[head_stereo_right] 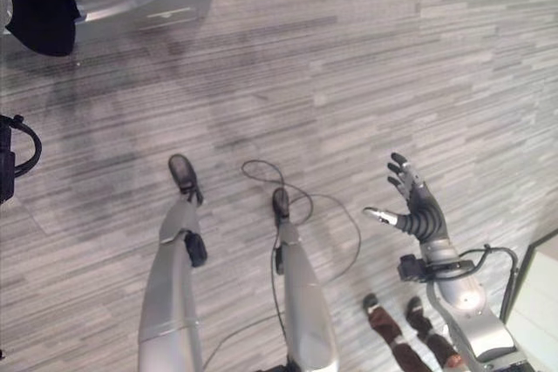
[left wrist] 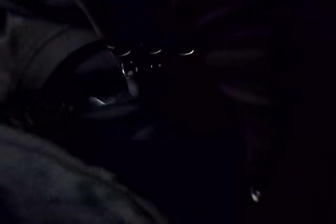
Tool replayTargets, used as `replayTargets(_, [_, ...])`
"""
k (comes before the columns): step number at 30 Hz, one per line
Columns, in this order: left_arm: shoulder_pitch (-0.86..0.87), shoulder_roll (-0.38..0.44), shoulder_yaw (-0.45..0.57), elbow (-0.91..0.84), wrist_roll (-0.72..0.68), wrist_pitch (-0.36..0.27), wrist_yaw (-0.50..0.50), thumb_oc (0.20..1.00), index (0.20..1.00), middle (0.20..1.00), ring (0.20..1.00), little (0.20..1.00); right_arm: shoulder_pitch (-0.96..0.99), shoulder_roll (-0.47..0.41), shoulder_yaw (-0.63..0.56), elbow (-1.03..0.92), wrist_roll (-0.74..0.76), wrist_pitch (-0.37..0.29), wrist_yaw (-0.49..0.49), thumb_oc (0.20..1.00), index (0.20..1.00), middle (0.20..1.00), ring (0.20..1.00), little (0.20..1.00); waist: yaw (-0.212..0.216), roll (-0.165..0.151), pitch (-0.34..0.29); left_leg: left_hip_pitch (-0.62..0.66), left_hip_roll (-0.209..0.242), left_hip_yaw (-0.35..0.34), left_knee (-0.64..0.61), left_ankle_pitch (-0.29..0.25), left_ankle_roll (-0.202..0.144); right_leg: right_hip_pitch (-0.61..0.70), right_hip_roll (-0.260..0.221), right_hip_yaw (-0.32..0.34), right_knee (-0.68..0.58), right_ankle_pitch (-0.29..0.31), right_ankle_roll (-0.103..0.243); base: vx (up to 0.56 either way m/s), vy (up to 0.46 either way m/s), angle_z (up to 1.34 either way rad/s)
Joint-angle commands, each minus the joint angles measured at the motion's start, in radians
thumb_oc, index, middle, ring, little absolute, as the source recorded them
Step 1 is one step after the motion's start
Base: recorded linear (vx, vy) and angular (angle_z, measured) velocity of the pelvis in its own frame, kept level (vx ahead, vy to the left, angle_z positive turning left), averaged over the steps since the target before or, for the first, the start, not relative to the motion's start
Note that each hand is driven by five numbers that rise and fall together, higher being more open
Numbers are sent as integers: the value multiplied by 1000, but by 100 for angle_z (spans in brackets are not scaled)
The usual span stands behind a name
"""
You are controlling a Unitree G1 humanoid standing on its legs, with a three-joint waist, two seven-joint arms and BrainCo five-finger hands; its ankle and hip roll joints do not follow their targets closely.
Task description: Grab the laundry basket,head to the washer,open it,put in the laundry and shut it.
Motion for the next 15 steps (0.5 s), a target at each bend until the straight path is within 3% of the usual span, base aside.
replayTargets(1, [-64,-14,-35,-25,146,-16,-42,1000,1000,1000,1000,1000,68,-31,-106,12,10,-27,5,1000,1000,1000,1000,1000,-11,17,-89,-44,9,-69,196,-315,-94,240,28,-57,-30,29,-59,-43,-15,3])
replayTargets(4, [-75,5,-121,-19,308,23,-1,1000,1000,1000,1000,1000,74,-29,-110,6,27,-44,25,1000,1000,1000,1000,1000,-11,21,-89,-41,10,-72,189,-304,-93,216,35,-61,-10,22,-62,-43,-10,6])
replayTargets(7, [-58,4,-138,-41,381,28,46,1000,1000,1000,1000,1000,75,-25,-102,-5,37,-58,33,1000,1000,1000,1000,1000,-14,20,-89,-34,10,-77,182,-296,-93,204,42,-60,8,20,-64,-35,-17,7])
replayTargets(10, [-19,41,-221,-69,634,85,181,1000,1000,1000,1000,1000,48,-62,-76,-30,68,-99,42,1000,1000,1000,1000,1000,-25,10,-83,-7,25,-76,174,-279,-96,185,53,-55,53,7,-76,-68,-27,0])
replayTargets(15, [6,117,-293,-77,775,137,246,1000,1000,1000,1000,1000,7,-123,-59,-65,105,-138,49,1000,1000,1000,1000,1000,-19,10,-75,42,44,-89,147,-242,-107,174,73,-53,107,-40,-104,-70,-66,-5])
